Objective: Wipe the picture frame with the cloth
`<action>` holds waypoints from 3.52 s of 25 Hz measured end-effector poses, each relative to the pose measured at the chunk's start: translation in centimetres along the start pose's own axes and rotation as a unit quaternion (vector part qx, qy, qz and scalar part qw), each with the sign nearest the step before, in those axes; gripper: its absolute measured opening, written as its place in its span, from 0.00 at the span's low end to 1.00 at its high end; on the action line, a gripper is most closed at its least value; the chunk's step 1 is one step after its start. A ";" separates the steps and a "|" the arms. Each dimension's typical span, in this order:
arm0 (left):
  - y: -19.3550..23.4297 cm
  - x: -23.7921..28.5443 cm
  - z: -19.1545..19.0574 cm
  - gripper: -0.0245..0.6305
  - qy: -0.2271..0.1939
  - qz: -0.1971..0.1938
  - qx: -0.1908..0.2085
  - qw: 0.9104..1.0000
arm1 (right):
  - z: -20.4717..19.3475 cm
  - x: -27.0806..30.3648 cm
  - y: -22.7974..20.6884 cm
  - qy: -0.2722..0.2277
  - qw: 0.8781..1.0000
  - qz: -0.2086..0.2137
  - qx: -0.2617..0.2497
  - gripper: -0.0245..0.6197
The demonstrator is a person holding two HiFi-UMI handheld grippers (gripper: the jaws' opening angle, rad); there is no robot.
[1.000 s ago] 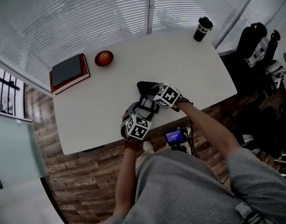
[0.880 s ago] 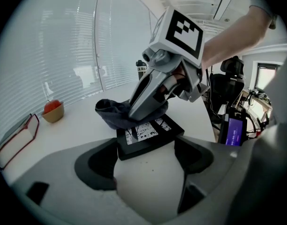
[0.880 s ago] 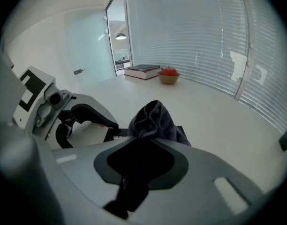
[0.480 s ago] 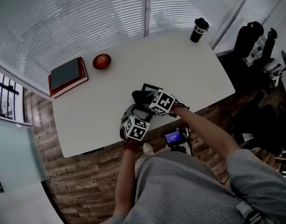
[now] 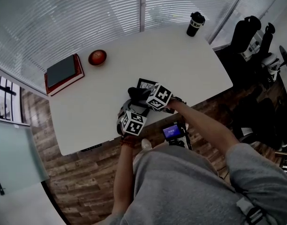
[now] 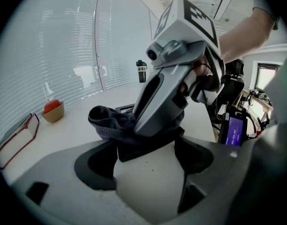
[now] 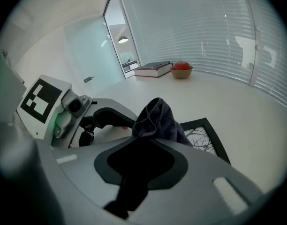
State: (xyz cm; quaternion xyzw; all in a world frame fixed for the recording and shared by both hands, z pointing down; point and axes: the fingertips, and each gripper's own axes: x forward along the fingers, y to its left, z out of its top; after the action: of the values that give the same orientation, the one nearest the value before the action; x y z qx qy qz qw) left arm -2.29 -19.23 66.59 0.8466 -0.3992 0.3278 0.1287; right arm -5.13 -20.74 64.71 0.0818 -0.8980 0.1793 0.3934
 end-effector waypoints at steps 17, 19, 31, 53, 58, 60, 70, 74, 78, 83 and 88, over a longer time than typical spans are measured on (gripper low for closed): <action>-0.4 0.2 0.3 0.61 -0.001 0.000 -0.001 1.000 | -0.2 -0.2 -0.1 0.025 0.998 -0.039 -0.042 0.15; -0.8 0.0 -0.1 0.61 0.002 -0.002 -0.003 1.000 | -0.5 -0.3 0.7 0.013 1.000 -0.005 -0.012 0.15; -0.3 -0.2 0.0 0.61 -0.001 0.000 -0.001 1.000 | 4.5 -8.2 -4.0 -0.059 0.995 -0.037 -0.066 0.14; -0.3 -0.1 0.3 0.61 -0.001 0.001 -0.001 1.000 | 2.5 -2.9 -13.2 -0.017 0.996 -0.083 0.037 0.30; -0.3 -0.1 0.3 0.61 0.000 0.001 -0.002 1.000 | 1.4 -3.2 -12.7 -0.040 0.994 -0.066 0.077 0.23; -0.2 -0.1 0.3 0.61 0.000 0.002 -0.002 1.000 | 0.8 -3.6 -12.7 -0.040 0.994 -0.061 0.081 0.23; -0.3 -0.1 0.2 0.61 0.001 0.000 0.001 1.000 | -1.0 -4.8 -12.4 -0.060 0.990 -0.099 0.083 0.22; -0.4 0.0 0.1 0.61 0.004 -0.002 0.003 1.000 | -1.1 -4.8 -11.7 -0.062 0.985 -0.163 -0.008 0.22; -0.6 0.0 0.2 0.62 0.008 -0.006 0.000 1.000 | -1.2 -5.1 -11.3 -0.051 0.984 -0.169 -0.033 0.21; -0.5 0.0 0.3 0.62 0.001 -0.002 0.003 1.000 | -1.3 -5.2 -11.0 -0.048 0.986 -0.159 -0.032 0.20; -0.5 0.0 0.3 0.62 0.001 -0.003 0.007 1.000 | -2.1 -4.5 -8.4 -0.035 0.991 -0.120 -0.036 0.19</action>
State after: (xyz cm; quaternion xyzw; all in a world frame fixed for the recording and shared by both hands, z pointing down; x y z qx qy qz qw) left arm -1.83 -19.05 66.39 0.8482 -0.3946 0.3309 0.1239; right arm 1.76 -27.67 64.92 0.1813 -0.9008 0.0948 0.3831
